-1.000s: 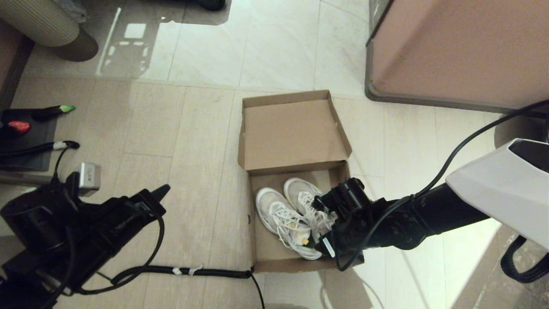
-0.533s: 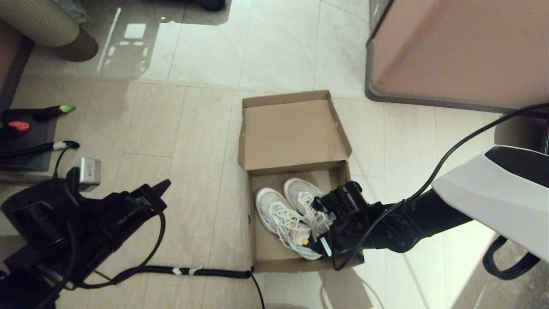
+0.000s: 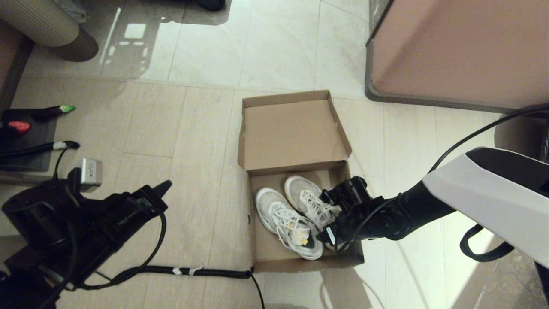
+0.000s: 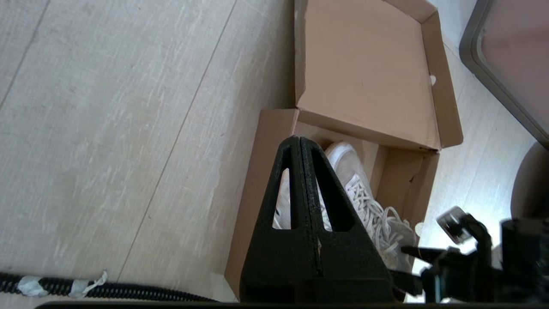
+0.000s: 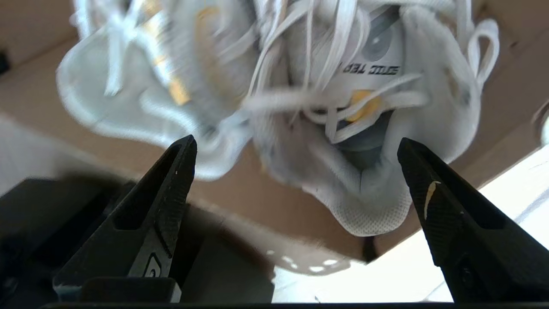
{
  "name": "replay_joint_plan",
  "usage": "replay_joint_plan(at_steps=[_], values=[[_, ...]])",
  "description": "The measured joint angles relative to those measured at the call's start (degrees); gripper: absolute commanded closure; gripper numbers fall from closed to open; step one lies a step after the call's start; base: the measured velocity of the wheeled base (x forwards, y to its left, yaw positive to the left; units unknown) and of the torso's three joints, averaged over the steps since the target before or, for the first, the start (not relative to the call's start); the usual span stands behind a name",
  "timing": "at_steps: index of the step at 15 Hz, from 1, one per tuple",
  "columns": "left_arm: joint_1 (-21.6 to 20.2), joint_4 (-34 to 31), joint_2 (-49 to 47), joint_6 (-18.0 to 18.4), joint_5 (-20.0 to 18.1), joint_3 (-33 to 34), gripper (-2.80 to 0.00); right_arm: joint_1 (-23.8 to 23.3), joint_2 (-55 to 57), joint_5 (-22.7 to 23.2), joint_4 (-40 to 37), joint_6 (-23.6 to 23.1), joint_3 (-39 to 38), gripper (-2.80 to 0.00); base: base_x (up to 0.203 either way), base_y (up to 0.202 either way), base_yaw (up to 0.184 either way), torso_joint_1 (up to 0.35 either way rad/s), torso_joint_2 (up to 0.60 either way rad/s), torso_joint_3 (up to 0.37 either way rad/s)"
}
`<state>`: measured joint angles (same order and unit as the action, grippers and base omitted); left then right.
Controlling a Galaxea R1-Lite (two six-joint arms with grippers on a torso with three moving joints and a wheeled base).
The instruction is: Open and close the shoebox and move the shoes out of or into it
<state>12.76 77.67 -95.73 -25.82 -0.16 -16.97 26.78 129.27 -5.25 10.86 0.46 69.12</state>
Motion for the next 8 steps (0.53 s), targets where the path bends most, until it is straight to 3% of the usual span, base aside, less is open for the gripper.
replay_joint_plan(at_steps=[8], values=[[0.16, -0.16, -1.26, 0.0, 0.02, -0.8, 0.0, -0.94, 0.72, 0.2, -0.5, -0.71, 5.46, -2.8, 0.0, 0.0, 0.0, 0.0, 0.0, 0.0]])
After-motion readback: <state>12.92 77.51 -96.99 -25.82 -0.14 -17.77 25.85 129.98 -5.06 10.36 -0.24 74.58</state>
